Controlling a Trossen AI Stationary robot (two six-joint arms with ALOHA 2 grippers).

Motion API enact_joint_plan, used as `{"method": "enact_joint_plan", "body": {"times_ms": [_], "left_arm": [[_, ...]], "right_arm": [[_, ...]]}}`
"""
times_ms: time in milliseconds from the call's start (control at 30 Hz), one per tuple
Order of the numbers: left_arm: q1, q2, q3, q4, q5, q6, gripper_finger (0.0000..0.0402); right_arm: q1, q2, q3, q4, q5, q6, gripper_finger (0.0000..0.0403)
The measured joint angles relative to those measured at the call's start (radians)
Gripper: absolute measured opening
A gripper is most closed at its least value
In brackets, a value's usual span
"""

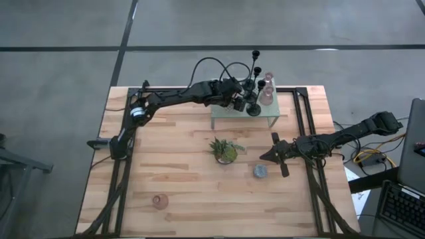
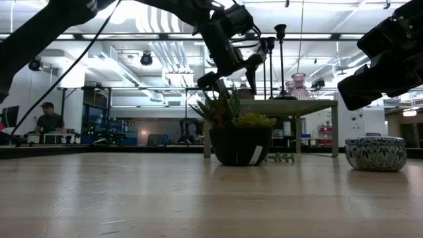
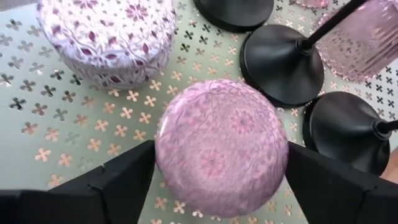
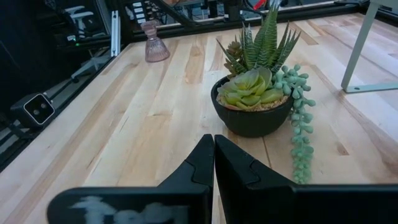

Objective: Pick & Place candle stick holders
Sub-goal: Put the left pink scented candle on the shelf, then put the gray scented candle on the shelf

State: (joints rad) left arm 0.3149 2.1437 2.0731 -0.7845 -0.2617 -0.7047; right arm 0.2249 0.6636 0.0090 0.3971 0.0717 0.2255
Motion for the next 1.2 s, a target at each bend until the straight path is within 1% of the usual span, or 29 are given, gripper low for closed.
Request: {"method": "enact_joint_plan", "body": {"times_ms": [167, 400, 533, 667, 933, 1067, 1200], "left_arm": [[0.004, 0.000, 0.000, 0.021, -0.003, 0.002, 0.0364], [0.006, -0.036, 0.000, 0.033, 0.001, 0.020, 0.0364], [-0.012, -0.060, 0.003, 0.048, 0.066, 0.019, 0.0364], [-0.083, -0.068, 0.007, 0.070, 0.095, 0.059, 0.0364], [-0.261, -0.069, 0.009, 0.087, 0.081, 0.192, 0.0364], [-0.351, -0.069, -0.038, 0.203, 0.035, 0.233, 0.0365], [-0.418, -0.071, -0.113, 0.349, 0.005, 0.225, 0.0365]], "right_arm": [[0.000, 0.000, 0.000, 0.000, 0.000, 0.000, 0.0009], [0.000, 0.000, 0.000, 0.000, 0.000, 0.000, 0.0009], [0.000, 0.001, 0.000, 0.000, 0.001, 0.000, 0.0009], [0.000, 0.001, 0.000, 0.001, 0.001, 0.000, 0.0009], [0.000, 0.001, 0.000, 0.001, 0.001, 0.000, 0.0009], [0.000, 0.001, 0.000, 0.001, 0.000, 0.000, 0.0009], [0.000, 0.000, 0.000, 0.001, 0.000, 0.000, 0.0009]]}}
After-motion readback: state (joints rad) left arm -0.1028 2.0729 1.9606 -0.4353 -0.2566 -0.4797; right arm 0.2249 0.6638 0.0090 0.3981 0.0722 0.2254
